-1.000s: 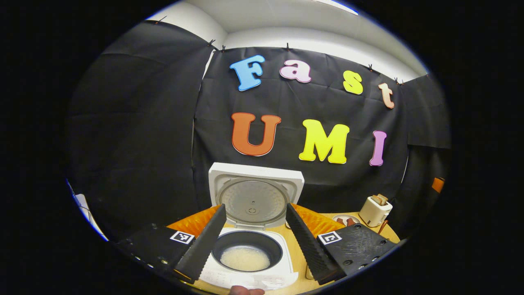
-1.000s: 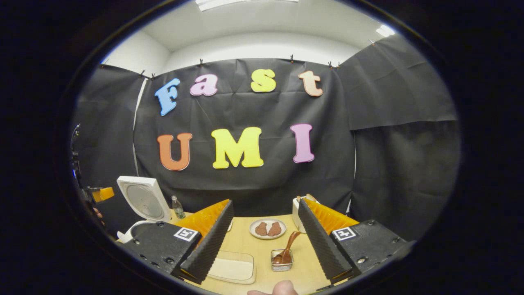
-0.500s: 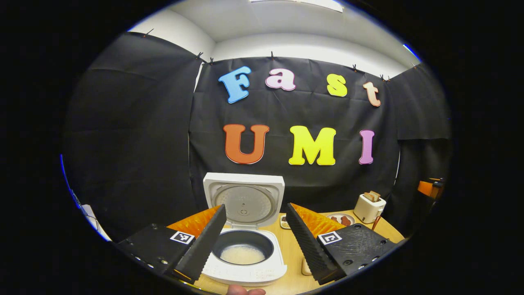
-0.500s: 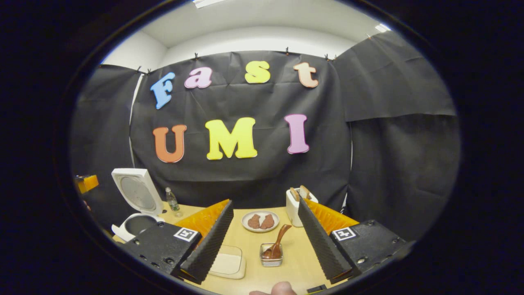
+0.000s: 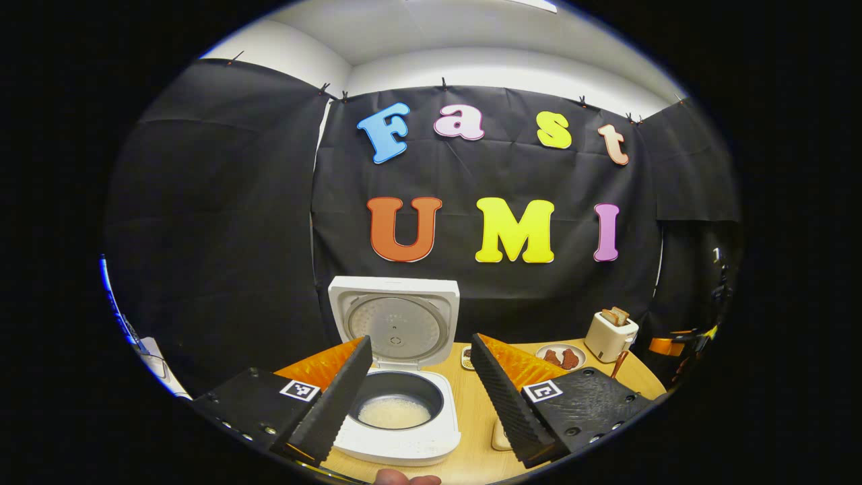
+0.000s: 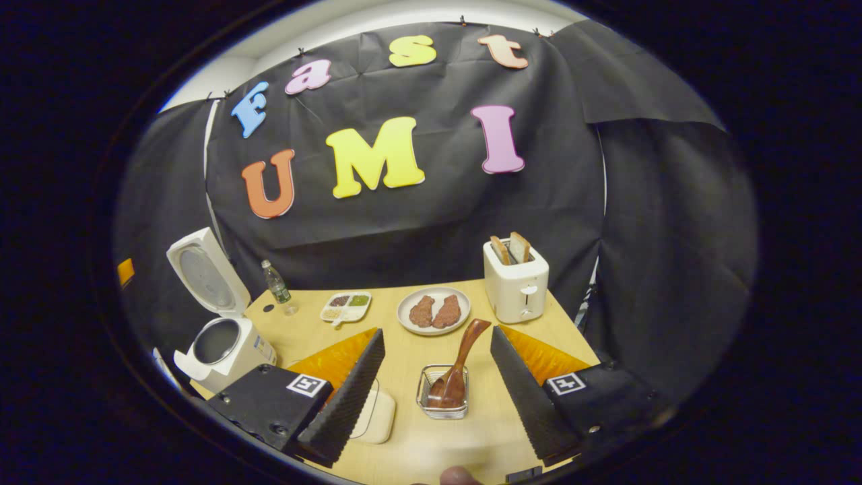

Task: Close the left gripper, press the button to open the rice cooker; take a wooden spoon from the chopstick holder with the right hand, scoop a spoonful of rice and pour it into the rice cooker, then put the wooden spoon back into the chopstick holder.

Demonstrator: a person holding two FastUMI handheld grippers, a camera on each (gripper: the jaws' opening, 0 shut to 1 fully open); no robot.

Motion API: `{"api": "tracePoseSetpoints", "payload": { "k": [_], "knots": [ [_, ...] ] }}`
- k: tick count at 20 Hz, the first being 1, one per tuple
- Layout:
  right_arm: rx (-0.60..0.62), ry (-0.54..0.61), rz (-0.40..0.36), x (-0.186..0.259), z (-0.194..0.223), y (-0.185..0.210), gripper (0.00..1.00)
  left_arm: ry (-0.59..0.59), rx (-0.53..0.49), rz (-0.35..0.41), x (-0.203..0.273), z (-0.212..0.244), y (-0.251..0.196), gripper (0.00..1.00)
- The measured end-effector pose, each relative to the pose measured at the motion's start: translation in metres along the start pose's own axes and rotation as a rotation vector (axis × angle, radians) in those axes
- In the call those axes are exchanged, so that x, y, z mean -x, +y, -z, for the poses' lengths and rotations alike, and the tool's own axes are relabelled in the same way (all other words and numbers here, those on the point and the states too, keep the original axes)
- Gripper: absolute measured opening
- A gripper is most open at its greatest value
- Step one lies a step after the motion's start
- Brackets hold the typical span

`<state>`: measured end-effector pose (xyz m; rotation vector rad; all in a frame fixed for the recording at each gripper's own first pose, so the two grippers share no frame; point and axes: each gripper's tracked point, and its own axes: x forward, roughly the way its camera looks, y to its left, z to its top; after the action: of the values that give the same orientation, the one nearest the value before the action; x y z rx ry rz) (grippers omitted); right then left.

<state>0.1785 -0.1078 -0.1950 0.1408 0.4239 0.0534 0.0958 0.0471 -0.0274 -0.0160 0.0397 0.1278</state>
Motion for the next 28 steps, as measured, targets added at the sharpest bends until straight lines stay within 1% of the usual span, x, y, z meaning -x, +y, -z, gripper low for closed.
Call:
{"api": "tracePoseSetpoints", "payload": {
  "k": [1, 2, 3, 4, 6, 7, 8, 9, 10, 13, 14, 15, 16, 17, 18, 19, 20, 21, 23, 24, 25, 26, 27, 28],
  "knots": [
    [-0.002, 0.020, -0.001, -0.016, 0.006, -0.005, 1.00, 0.000, 0.000, -0.003, -0.002, -0.001, -0.003, 0.94],
    [-0.006, 0.035, -0.009, -0.030, 0.012, -0.008, 0.92, -0.003, 0.000, -0.005, -0.004, -0.004, -0.006, 0.94],
    [-0.014, 0.058, -0.017, -0.047, 0.019, -0.012, 0.92, -0.007, -0.002, -0.008, -0.006, -0.007, -0.008, 0.94],
    [-0.027, 0.078, -0.021, -0.060, 0.024, -0.015, 0.99, -0.009, -0.011, -0.013, -0.010, -0.008, -0.009, 0.94],
    [-0.056, 0.129, -0.028, -0.088, 0.040, -0.025, 0.97, 0.010, -0.028, -0.027, -0.021, -0.004, -0.010, 0.94],
    [-0.072, 0.150, -0.023, -0.100, 0.047, -0.029, 0.95, 0.024, -0.030, -0.036, -0.025, -0.002, -0.010, 0.84],
    [-0.094, 0.172, -0.021, -0.112, 0.055, -0.034, 0.86, 0.030, -0.027, -0.047, -0.029, -0.004, -0.011, 0.94],
    [-0.110, 0.195, -0.019, -0.121, 0.063, -0.037, 0.93, 0.030, -0.020, -0.056, -0.031, -0.006, -0.011, 0.94],
    [-0.121, 0.218, -0.025, -0.130, 0.069, -0.039, 0.81, 0.029, -0.014, -0.065, -0.032, -0.007, -0.012, 0.94],
    [-0.149, 0.272, -0.043, -0.153, 0.087, -0.042, 0.74, 0.038, -0.015, -0.086, -0.036, -0.004, -0.016, 0.94],
    [-0.162, 0.286, -0.057, -0.160, 0.091, -0.040, 0.77, 0.045, -0.018, -0.092, -0.036, -0.002, -0.015, 0.94],
    [-0.173, 0.294, -0.065, -0.165, 0.093, -0.040, 0.66, 0.047, -0.023, -0.099, -0.035, -0.001, -0.015, 0.94],
    [-0.185, 0.301, -0.074, -0.170, 0.093, -0.040, 0.67, 0.049, -0.027, -0.106, -0.035, 0.000, -0.015, 0.94],
    [-0.191, 0.307, -0.081, -0.173, 0.095, -0.039, 0.63, 0.051, -0.030, -0.113, -0.034, 0.002, -0.014, 0.94],
    [-0.196, 0.311, -0.085, -0.176, 0.095, -0.040, 0.46, 0.055, -0.032, -0.121, -0.034, 0.003, -0.014, 0.94],
    [-0.205, 0.317, -0.088, -0.175, 0.096, -0.039, 0.49, 0.058, -0.031, -0.125, -0.033, 0.004, -0.014, 0.94],
    [-0.219, 0.314, -0.095, -0.174, 0.092, -0.037, 0.40, 0.056, -0.030, -0.128, -0.033, 0.002, -0.013, 0.94],
    [-0.213, 0.307, -0.087, -0.172, 0.089, -0.038, 0.27, 0.052, -0.030, -0.130, -0.033, 0.001, -0.012, 0.94],
    [-0.209, 0.294, -0.101, -0.167, 0.083, -0.034, 0.28, 0.045, -0.028, -0.135, -0.032, -0.002, -0.007, 0.94],
    [-0.207, 0.296, -0.106, -0.160, 0.081, -0.030, 0.25, 0.044, -0.024, -0.136, -0.030, -0.002, -0.004, 0.94],
    [-0.206, 0.299, -0.103, -0.155, 0.080, -0.029, 0.19, 0.043, -0.021, -0.137, -0.029, -0.002, -0.002, 0.94],
    [-0.207, 0.298, -0.095, -0.149, 0.078, -0.029, 0.23, 0.043, -0.016, -0.132, -0.029, 0.000, -0.001, 0.94],
    [-0.201, 0.301, -0.071, -0.141, 0.078, -0.032, 0.23, 0.047, -0.011, -0.119, -0.027, 0.002, -0.001, 0.94],
    [-0.212, 0.287, -0.066, -0.134, 0.073, -0.031, 0.21, 0.048, -0.011, -0.111, -0.026, 0.003, -0.001, 0.94]
  ]
}}
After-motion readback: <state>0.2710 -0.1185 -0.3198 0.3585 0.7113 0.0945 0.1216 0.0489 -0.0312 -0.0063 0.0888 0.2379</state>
